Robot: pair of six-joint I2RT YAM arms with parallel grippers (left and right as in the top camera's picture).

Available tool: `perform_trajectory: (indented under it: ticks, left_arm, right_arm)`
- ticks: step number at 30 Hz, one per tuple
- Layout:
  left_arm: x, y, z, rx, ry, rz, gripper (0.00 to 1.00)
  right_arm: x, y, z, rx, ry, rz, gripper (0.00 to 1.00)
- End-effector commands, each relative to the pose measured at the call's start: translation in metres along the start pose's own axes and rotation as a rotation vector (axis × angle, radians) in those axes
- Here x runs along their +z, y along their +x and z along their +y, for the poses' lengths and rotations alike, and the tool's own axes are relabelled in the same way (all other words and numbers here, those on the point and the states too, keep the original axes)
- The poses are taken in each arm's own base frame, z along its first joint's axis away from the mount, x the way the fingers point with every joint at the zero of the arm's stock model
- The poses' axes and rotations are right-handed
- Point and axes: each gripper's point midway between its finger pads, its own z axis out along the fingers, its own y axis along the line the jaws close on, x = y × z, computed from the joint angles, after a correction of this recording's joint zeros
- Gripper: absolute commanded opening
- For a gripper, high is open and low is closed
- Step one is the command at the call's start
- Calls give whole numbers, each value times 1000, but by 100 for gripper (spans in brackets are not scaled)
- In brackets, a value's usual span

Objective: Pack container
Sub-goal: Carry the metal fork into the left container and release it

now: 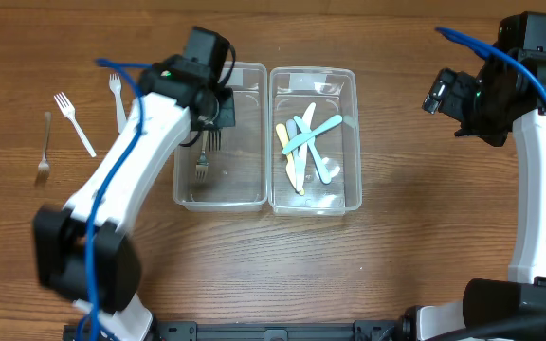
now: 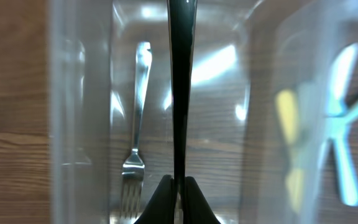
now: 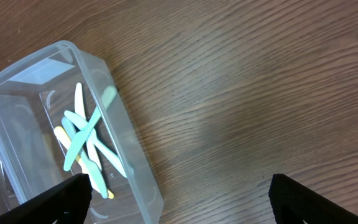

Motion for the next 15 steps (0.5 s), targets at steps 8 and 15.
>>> perform_trajectory:
  ticks: [8,15]
  left_arm:
    - [57,22,-3,41,-12,146,33]
    - [-7,-23,-2,97,-46,22,53]
  right_arm:
    - [0,0,0,-6,0,-1,93]
    - [0,0,0,-6,0,-1,93]
